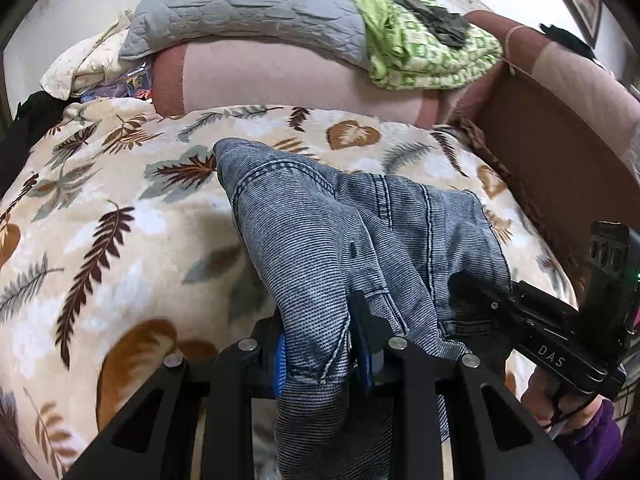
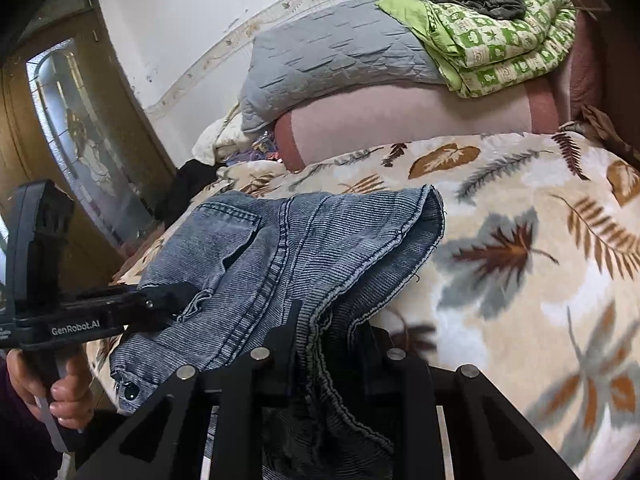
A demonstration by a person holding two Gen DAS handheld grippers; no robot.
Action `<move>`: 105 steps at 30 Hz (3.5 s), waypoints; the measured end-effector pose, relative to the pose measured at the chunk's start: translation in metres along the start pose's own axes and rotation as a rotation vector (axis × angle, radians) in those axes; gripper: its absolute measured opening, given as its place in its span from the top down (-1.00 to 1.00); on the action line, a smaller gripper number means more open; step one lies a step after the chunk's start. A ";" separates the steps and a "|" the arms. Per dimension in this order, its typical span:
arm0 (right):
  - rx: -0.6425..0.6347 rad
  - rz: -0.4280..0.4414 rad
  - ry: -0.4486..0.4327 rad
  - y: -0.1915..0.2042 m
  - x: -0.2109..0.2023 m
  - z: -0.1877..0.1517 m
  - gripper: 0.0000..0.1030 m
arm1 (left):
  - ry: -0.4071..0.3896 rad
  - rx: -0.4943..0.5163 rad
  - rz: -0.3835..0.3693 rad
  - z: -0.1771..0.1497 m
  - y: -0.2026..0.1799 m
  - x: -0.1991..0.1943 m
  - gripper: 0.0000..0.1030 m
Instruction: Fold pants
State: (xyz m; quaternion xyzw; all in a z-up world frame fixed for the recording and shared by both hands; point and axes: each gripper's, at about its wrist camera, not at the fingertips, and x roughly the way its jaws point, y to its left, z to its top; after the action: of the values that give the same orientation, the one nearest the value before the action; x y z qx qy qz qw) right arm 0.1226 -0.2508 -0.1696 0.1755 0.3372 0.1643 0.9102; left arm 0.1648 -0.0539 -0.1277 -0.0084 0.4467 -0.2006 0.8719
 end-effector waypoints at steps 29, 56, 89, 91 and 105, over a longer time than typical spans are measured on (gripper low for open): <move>-0.092 -0.244 -0.126 0.050 -0.100 -0.011 -0.23 | -0.172 0.068 0.491 -0.029 -0.026 -0.081 -0.59; -0.130 -0.328 -0.131 0.128 -0.165 -0.039 -0.34 | -0.369 0.014 0.543 -0.074 -0.041 -0.194 -0.76; -0.122 -0.448 -0.034 0.127 -0.144 -0.040 -0.34 | -0.357 0.026 0.527 -0.086 -0.041 -0.185 -0.76; -0.124 -0.451 -0.036 0.128 -0.144 -0.039 -0.34 | -0.365 0.030 0.532 -0.086 -0.043 -0.187 -0.76; -0.127 -0.451 -0.041 0.129 -0.146 -0.035 -0.34 | -0.383 0.040 0.553 -0.087 -0.048 -0.190 -0.76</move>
State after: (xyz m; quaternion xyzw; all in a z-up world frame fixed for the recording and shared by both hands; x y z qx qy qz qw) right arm -0.0288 -0.1907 -0.0580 0.0413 0.3383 -0.0262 0.9398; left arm -0.0186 -0.0161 -0.0234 0.0926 0.2562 0.0399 0.9614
